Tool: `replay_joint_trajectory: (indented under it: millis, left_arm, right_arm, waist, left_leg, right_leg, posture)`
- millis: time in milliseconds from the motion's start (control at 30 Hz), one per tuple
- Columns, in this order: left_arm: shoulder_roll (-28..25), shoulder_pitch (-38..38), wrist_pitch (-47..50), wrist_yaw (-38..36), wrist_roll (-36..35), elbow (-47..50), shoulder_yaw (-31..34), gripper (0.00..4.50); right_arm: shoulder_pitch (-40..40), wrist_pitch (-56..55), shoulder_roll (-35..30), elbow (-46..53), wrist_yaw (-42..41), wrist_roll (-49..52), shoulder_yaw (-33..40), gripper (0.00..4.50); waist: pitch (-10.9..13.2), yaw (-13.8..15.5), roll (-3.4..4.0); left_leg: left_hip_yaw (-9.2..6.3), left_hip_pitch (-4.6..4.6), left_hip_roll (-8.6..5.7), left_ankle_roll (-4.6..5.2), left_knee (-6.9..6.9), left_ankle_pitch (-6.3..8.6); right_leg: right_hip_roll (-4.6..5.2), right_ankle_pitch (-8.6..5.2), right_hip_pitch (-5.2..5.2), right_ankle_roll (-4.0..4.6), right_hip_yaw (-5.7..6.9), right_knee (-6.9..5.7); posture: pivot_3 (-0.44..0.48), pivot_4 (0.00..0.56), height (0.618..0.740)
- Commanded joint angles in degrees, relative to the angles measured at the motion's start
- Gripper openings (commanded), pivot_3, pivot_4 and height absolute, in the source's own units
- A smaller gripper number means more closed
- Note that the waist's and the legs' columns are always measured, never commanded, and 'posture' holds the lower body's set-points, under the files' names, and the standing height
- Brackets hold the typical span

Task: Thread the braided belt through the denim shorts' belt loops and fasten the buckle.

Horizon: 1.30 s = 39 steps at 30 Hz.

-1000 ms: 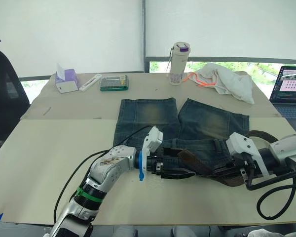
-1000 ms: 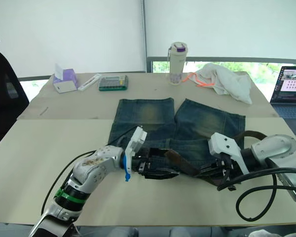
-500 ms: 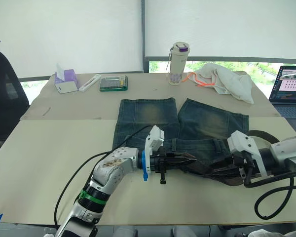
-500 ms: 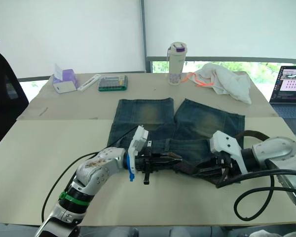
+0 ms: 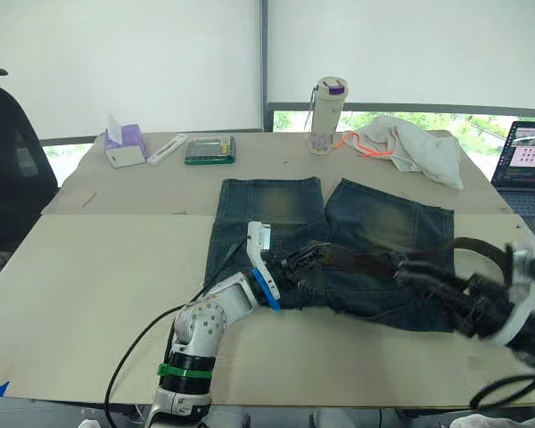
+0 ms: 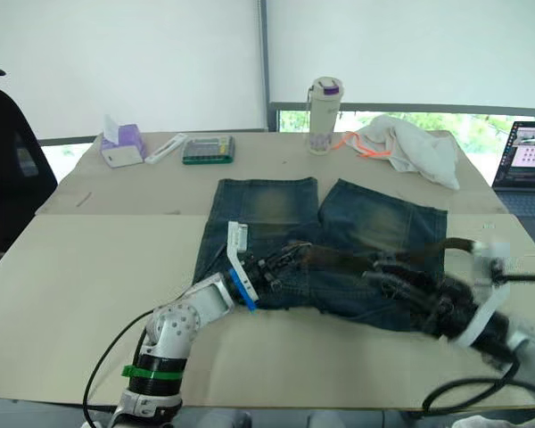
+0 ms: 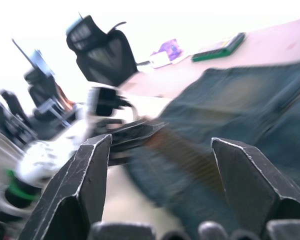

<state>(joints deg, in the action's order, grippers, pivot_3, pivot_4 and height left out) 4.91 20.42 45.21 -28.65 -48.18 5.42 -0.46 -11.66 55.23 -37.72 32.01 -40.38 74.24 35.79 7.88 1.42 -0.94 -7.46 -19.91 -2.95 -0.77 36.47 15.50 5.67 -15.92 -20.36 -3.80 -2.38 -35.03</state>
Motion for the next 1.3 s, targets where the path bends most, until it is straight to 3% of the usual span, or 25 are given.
replay_joint_trajectory:
  millis: [33,200,533,633,867,933,1033,1167,1267,1300]
  left_arm:
    - [1.8,2.3,3.2,1.9,-7.3,1.4,3.4,0.0]
    - [0.7,1.9,7.5,1.3,-11.7,3.3,3.5,0.0]
    - [-0.4,1.6,9.6,2.3,-14.2,3.3,3.2,0.0]
    - [-0.3,1.5,9.5,2.6,-14.2,3.2,3.4,0.0]
    - [-0.2,1.6,8.8,3.1,-13.6,2.4,3.7,0.0]
    - [-0.3,1.6,8.6,3.2,-13.2,2.1,3.7,0.0]
    - [-0.4,1.5,7.4,3.1,-11.8,2.0,3.5,0.0]
    - [-1.4,1.4,5.7,2.0,-9.6,2.5,2.4,1.27]
    - [-6.0,0.6,0.1,-0.9,-1.1,6.0,-2.2,2.36]
    - [-8.0,0.1,-1.9,-2.3,1.7,7.3,-4.1,2.5]
  right_arm:
    - [-3.4,-1.5,4.4,2.8,6.9,-2.4,-5.8,3.55]
    - [-0.6,-7.3,14.0,-2.2,14.3,-7.8,-11.0,3.55]
    - [5.5,-13.2,24.1,-3.4,19.7,0.7,-12.3,3.55]
    - [5.4,-14.1,24.8,-2.6,20.5,2.2,-12.9,2.79]
    - [4.7,-15.3,24.2,-2.3,20.1,3.3,-13.8,0.5]
    - [4.7,-15.4,23.8,-2.3,19.9,3.2,-13.9,0.06]
    - [4.7,-15.5,23.2,-2.2,20.1,2.8,-14.1,0.06]
    - [5.5,-15.8,20.9,-3.2,20.7,1.4,-13.2,0.0]
    - [6.5,-15.9,16.3,-6.6,20.8,1.5,-9.5,0.0]
    - [6.9,-15.8,14.6,-8.1,20.7,1.4,-8.3,0.0]
  waist:
    - [0.0,-0.4,-0.03]
    - [-0.2,-1.2,0.15]
    - [-0.4,-1.3,0.54]
    - [-0.4,-1.3,0.59]
    - [-0.5,-1.6,0.63]
    - [-0.5,-1.6,0.63]
    - [-0.5,-1.6,0.62]
    - [-0.5,-1.6,0.61]
    - [-0.4,-1.6,0.6]
    - [-0.4,-1.6,0.6]
  left_leg:
    - [0.0,0.01,0.01,0.0,0.01,0.0]
    - [0.03,0.07,-0.06,-0.02,0.05,-0.01]
    - [-0.04,0.06,-0.1,-0.03,0.04,-0.01]
    - [-0.04,0.05,-0.1,-0.03,0.04,-0.01]
    - [-0.03,0.05,-0.1,-0.03,0.01,-0.01]
    - [-0.03,0.05,-0.1,-0.03,0.01,-0.01]
    - [-0.03,0.05,-0.1,-0.03,0.01,-0.01]
    - [-0.02,0.04,-0.1,-0.03,0.0,-0.01]
    - [0.04,0.04,-0.12,-0.03,0.0,-0.02]
    - [0.06,0.03,-0.12,-0.03,-0.01,-0.02]
  right_leg:
    - [0.0,-0.01,0.0,-0.01,-0.01,0.0]
    - [0.01,0.02,-0.01,-0.09,-0.08,-0.02]
    - [0.0,0.04,-0.05,-0.06,-0.07,-0.01]
    - [0.0,0.04,-0.06,-0.06,-0.07,0.0]
    - [0.0,0.03,-0.08,-0.06,-0.07,0.0]
    - [0.0,0.03,-0.08,-0.06,-0.07,0.0]
    - [0.0,0.03,-0.08,-0.06,-0.07,0.0]
    - [0.0,0.03,-0.09,-0.06,-0.07,0.01]
    - [0.0,0.04,-0.09,-0.06,-0.08,0.01]
    - [0.0,0.04,-0.09,-0.05,-0.08,0.01]
  posture:
    - [0.0,0.15,0.74]
    - [0.0,0.15,0.74]
    - [0.0,0.15,0.74]
    - [0.0,0.15,0.74]
    - [0.0,0.15,0.74]
    - [0.0,0.15,0.74]
    - [0.0,0.15,0.74]
    - [0.0,0.15,0.74]
    - [0.0,0.15,0.74]
    - [0.0,0.15,0.74]
